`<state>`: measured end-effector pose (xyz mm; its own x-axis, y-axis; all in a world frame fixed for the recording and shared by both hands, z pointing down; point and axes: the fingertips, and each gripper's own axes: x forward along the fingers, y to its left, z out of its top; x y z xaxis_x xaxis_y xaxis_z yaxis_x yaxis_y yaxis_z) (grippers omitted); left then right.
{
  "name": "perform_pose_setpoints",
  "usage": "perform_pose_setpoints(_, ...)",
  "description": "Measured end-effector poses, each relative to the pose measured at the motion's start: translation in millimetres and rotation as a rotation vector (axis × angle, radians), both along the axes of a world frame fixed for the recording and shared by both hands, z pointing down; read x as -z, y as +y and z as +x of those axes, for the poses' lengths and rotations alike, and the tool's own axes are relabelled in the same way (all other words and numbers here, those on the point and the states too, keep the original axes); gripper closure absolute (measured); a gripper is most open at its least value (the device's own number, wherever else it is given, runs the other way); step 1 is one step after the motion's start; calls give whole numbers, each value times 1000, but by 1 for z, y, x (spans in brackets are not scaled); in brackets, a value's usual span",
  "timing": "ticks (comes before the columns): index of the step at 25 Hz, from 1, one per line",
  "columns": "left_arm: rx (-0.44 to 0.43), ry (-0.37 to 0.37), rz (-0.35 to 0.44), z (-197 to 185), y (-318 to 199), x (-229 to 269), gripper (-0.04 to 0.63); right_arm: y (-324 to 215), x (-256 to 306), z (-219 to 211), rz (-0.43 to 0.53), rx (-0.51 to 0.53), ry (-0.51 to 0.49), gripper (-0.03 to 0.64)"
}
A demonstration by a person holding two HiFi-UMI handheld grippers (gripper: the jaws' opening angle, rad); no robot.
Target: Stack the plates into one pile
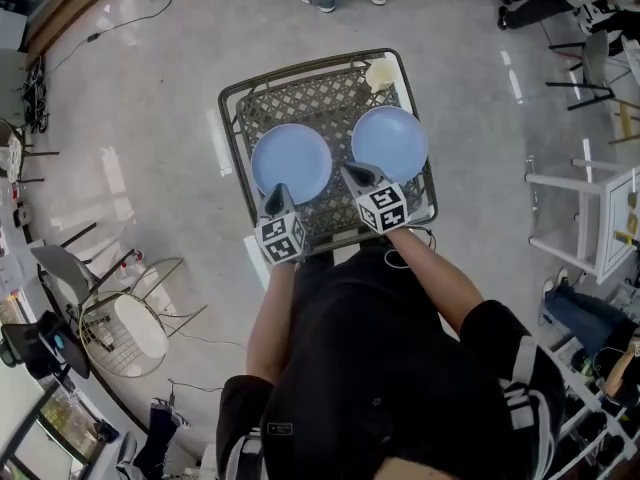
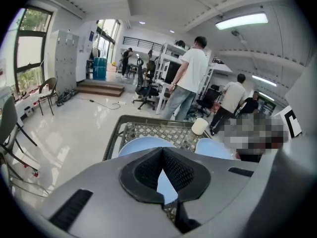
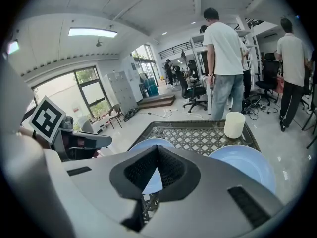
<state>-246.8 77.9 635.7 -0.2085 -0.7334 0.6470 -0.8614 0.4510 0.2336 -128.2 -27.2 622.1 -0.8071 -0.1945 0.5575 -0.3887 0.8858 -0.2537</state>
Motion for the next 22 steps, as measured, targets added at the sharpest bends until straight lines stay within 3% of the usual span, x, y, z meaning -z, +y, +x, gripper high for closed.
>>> perform_pose_setpoints(9, 22, 22, -37, -56, 31, -23, 580, 21, -22, -46, -26, -36, 56, 607)
perform_pose_setpoints(22, 29, 124, -134, -86, 43, -79, 573, 22, -82, -52, -96, -127, 218, 584)
